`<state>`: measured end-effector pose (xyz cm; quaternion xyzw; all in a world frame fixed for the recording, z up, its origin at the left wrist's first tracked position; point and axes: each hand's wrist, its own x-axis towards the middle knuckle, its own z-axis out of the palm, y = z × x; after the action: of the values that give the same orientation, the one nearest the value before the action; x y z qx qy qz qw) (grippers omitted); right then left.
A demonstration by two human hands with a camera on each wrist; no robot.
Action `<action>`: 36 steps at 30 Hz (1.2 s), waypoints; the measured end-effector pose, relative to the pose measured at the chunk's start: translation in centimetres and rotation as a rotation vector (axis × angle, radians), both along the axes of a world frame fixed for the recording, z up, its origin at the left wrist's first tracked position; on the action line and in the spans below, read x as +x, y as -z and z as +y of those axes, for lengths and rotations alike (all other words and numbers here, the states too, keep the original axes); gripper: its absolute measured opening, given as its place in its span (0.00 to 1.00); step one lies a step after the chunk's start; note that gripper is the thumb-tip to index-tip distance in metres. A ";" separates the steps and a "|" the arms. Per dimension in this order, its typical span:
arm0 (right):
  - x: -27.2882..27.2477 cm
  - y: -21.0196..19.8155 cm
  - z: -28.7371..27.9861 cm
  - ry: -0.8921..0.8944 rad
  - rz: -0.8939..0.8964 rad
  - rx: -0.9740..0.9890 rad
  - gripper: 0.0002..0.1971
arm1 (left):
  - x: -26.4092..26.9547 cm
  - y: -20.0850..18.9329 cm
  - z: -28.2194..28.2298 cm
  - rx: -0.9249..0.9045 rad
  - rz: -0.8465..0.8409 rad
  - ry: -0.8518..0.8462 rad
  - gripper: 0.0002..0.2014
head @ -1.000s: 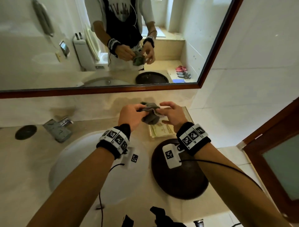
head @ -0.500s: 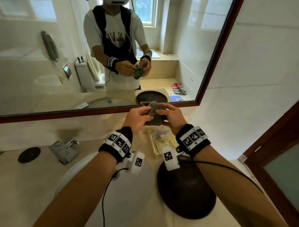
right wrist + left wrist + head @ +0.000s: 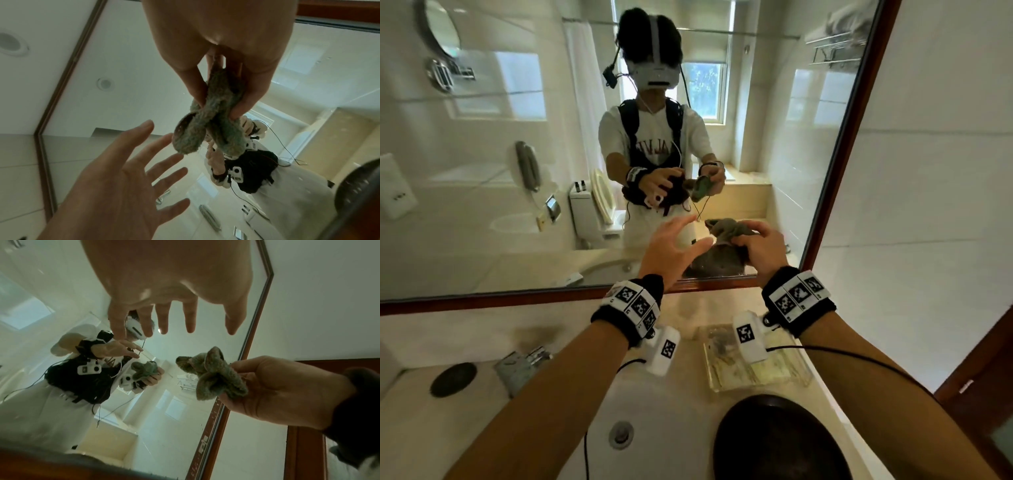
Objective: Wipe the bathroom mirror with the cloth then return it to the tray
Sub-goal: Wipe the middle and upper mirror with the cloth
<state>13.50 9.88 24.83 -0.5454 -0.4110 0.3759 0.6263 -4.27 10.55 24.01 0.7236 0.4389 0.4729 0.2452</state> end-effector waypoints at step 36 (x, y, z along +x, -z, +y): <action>10.5 -19.3 11.9 0.478 -0.711 0.739 0.20 | 11.2 -18.6 14.5 0.475 0.657 -0.683 0.47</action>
<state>24.02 21.75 44.12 -0.4610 -0.5660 -0.1518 0.6664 6.94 25.04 42.66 0.6849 0.5841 0.3606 -0.2442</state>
